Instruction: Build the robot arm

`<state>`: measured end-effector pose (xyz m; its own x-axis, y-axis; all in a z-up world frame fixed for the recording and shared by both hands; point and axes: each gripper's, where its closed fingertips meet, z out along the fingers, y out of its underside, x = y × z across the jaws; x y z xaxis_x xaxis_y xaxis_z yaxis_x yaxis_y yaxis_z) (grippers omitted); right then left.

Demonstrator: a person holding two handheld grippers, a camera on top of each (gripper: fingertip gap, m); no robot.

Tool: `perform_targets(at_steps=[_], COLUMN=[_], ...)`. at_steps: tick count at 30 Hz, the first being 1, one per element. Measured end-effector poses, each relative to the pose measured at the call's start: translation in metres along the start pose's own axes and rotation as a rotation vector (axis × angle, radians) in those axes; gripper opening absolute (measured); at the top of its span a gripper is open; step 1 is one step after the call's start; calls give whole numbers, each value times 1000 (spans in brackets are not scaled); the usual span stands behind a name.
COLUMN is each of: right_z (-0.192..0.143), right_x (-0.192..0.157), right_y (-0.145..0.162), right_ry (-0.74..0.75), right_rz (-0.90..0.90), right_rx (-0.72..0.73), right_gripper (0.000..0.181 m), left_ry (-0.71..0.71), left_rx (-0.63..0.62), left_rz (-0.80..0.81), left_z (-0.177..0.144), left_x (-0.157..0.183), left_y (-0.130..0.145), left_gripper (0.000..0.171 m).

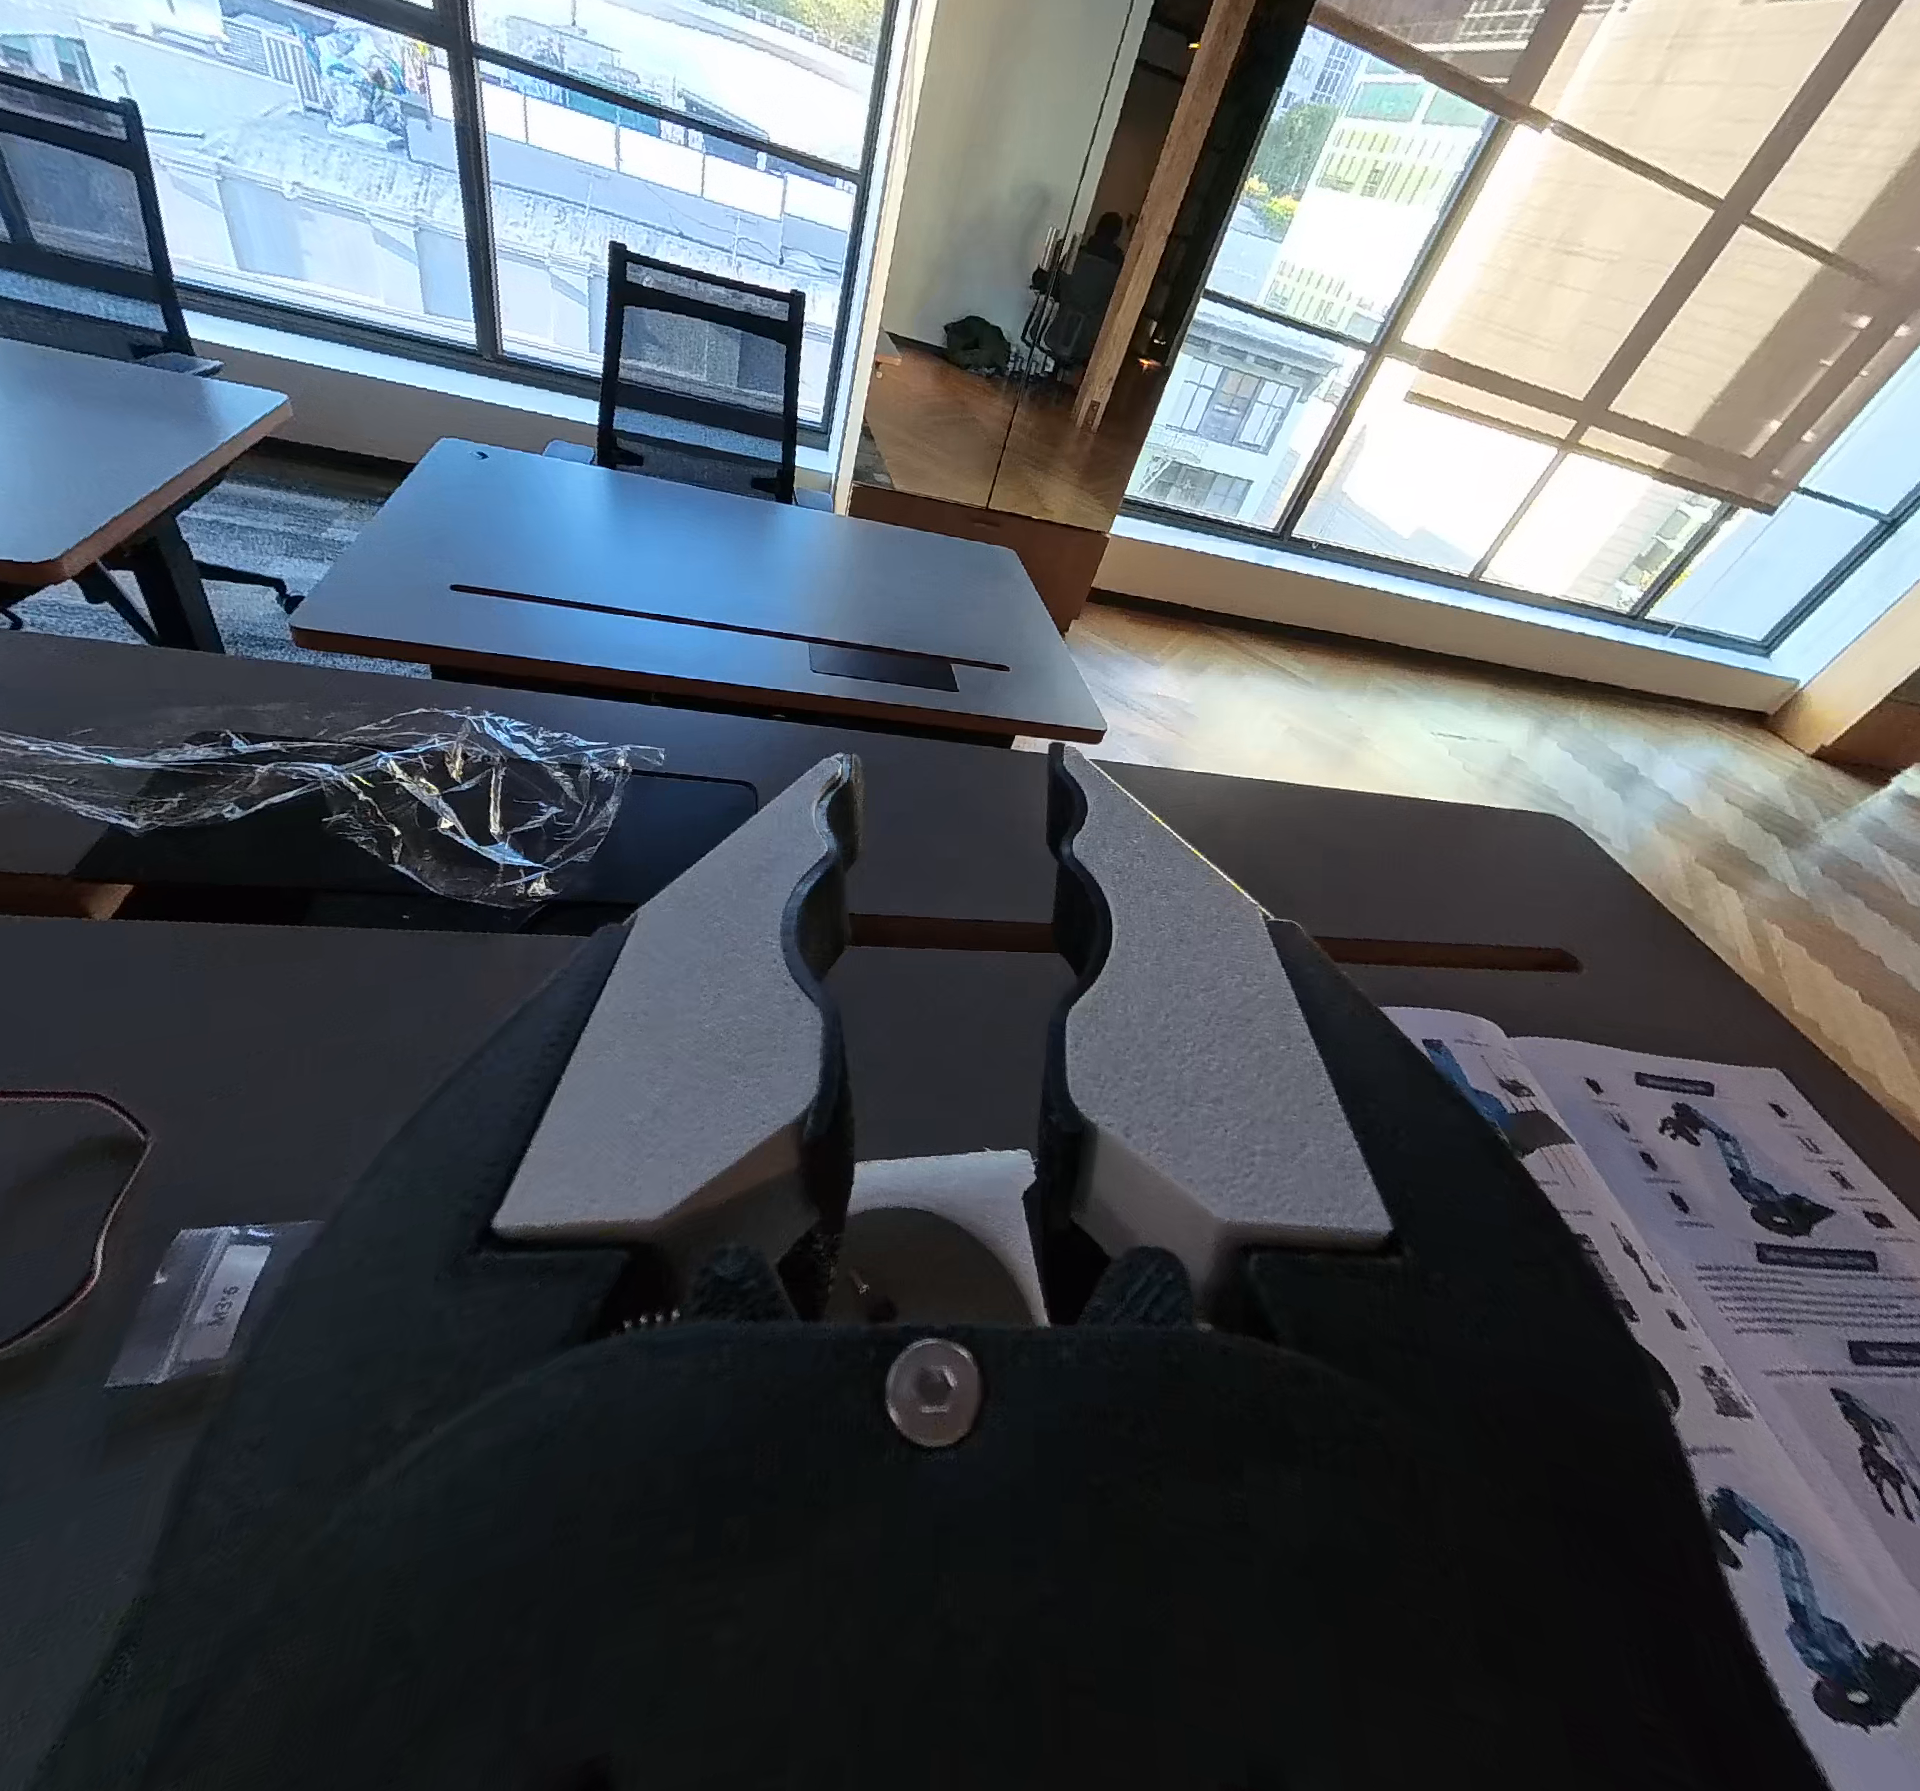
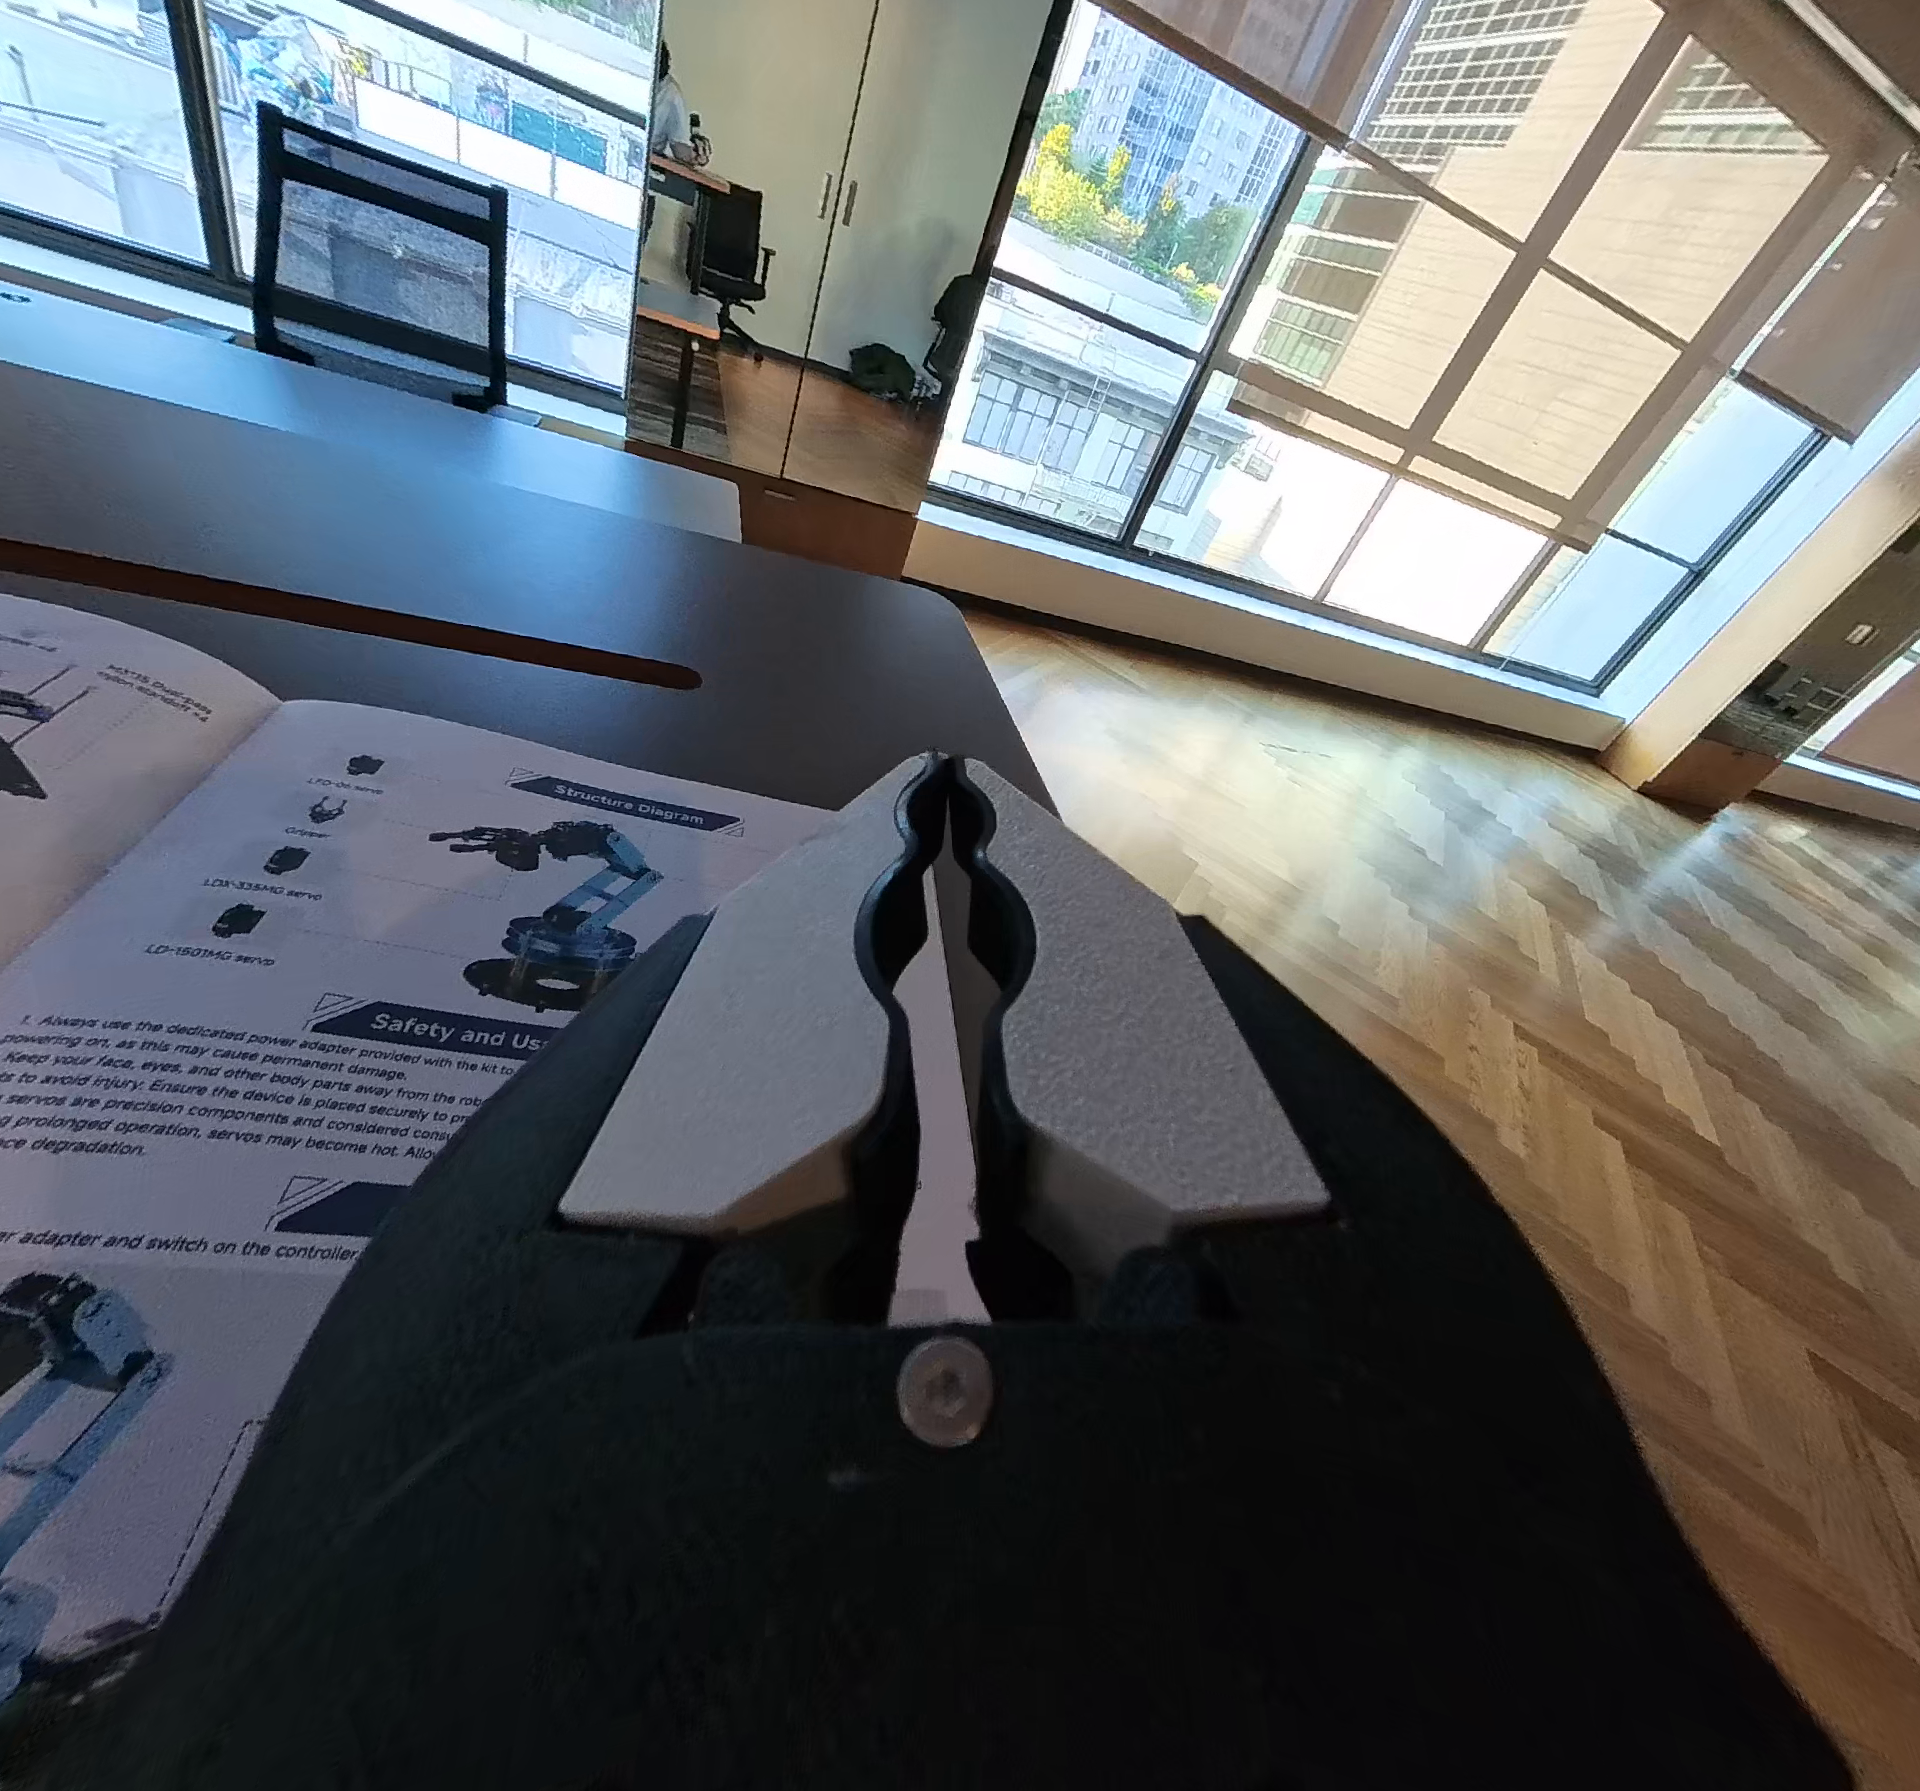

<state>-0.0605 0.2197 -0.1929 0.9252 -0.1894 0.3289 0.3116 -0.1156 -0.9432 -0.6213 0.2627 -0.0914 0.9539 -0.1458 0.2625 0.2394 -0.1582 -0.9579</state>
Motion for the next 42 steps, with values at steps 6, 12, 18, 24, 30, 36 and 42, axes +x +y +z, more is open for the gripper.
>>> perform_targets(at_steps=[6, 12, 18, 24, 30, 36, 42], right_z=[2, 8, 8, 3, -17, -105, -195], right_x=[0, -3, -8, -31, -58, -129, -219], right_y=[0, -5, -16, -24, -26, -62, -102], right_ry=[1, -10, -5, -53, -60, -92, -150], right_rz=[-13, -39, -101, -228, -329, -282, -104], right_rx=[18, 63, 123, 187, 123, 85, 73], right_gripper=[0, 0, 0, 0, 0, 0, 0], left_ry=[9, 111, 280, 498, 662, 498, 724], left_rx=[-22, -22, -10, 57, -58, -98, -260], left_rz=[9, -54, -115, -183, -209, -53, -22], left_z=[5, -2, -16, -60, -160, -205, -244], left_x=[4, 22, 50, 90, 87, 17, 33], left_y=[7, -2, -17, -52, -34, 31, 98], left_gripper=[34, 35, 43, 53, 47, 56, 56])
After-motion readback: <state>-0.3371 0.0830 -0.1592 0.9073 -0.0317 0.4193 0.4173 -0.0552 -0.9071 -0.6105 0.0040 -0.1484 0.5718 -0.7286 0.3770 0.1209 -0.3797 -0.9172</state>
